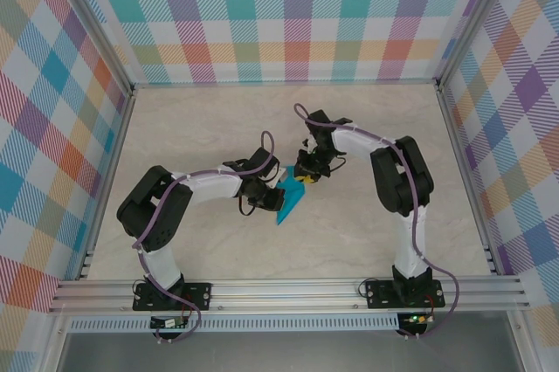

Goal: Fold a paper plane with a square sheet of paper (pick it up from the middle)
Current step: Third fold the triangle at the center of the table.

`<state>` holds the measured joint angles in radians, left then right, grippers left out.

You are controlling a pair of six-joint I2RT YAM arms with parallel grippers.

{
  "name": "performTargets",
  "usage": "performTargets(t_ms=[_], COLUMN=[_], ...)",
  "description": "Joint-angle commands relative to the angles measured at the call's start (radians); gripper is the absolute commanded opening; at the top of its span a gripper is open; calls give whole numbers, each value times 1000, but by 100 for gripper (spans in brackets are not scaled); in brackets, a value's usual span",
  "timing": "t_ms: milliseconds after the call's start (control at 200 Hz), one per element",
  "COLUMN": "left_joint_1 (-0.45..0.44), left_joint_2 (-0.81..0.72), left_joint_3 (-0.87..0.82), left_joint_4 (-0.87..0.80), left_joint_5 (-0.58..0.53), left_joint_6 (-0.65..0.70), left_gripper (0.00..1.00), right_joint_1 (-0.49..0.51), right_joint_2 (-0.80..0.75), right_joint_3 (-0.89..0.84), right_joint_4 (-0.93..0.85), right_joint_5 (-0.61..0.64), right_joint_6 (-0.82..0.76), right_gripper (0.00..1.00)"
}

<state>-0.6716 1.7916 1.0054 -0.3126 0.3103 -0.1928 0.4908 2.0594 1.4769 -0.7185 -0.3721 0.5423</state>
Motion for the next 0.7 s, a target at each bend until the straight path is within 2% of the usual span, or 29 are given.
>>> performTargets(t_ms=[0, 100, 235, 315, 475, 595, 695], left_joint_1=[7, 7, 7, 7, 7, 7, 8], left_joint_2=[35, 35, 38, 37, 40, 41, 44], left_joint_3=[-9, -13, -14, -14, -12, -16, -16], left_joint_4=[-10, -8, -14, -17, -23, -20, -16], left_joint_5=[12, 13, 18, 13, 19, 22, 27], left_joint_6=[7, 7, 9, 13, 16, 16, 14], left_gripper=[4, 5, 4, 4, 5, 5, 5], right_joint_1=[-8, -7, 24, 83, 221, 263, 284], right_joint_2=[-194, -327, -452, -487, -469, -412, -378], right_joint_3=[-92, -266, -534, -638, -681, -703, -692], right_joint_4=[66, 220, 530, 667, 719, 808, 812], right_joint_5=[67, 24, -157, -171, -105, -109, -94], right_joint_6=[42, 107, 254, 325, 377, 438, 450], right_gripper=[18, 11, 0, 0, 0, 0, 0])
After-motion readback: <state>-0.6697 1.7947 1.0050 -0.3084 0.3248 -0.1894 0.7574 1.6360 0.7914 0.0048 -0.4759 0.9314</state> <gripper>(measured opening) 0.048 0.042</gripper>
